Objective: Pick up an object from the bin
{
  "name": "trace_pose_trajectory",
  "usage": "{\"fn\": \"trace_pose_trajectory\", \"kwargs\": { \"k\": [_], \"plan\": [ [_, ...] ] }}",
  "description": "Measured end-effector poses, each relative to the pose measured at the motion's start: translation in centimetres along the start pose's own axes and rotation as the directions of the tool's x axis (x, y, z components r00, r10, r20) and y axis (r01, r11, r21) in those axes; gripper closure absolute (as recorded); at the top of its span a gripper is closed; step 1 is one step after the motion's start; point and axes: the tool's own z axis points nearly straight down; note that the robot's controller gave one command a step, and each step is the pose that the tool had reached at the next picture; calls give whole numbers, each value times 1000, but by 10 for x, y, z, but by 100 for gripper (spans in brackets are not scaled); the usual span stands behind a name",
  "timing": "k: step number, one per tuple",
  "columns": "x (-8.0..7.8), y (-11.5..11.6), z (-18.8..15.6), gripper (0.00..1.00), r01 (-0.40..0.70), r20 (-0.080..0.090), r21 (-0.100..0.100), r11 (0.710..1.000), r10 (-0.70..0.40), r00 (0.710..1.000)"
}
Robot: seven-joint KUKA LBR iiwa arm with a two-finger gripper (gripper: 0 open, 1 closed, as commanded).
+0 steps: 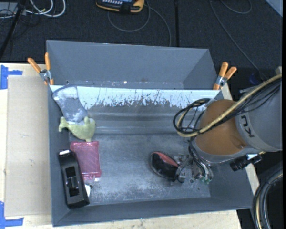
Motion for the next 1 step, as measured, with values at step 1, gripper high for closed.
{"fn": "trace_pose_trajectory", "kwargs": {
  "k": [1],
  "plan": [
    [0,0,0,100,1,-1,0,1000,-1,1000]
  ]
}}
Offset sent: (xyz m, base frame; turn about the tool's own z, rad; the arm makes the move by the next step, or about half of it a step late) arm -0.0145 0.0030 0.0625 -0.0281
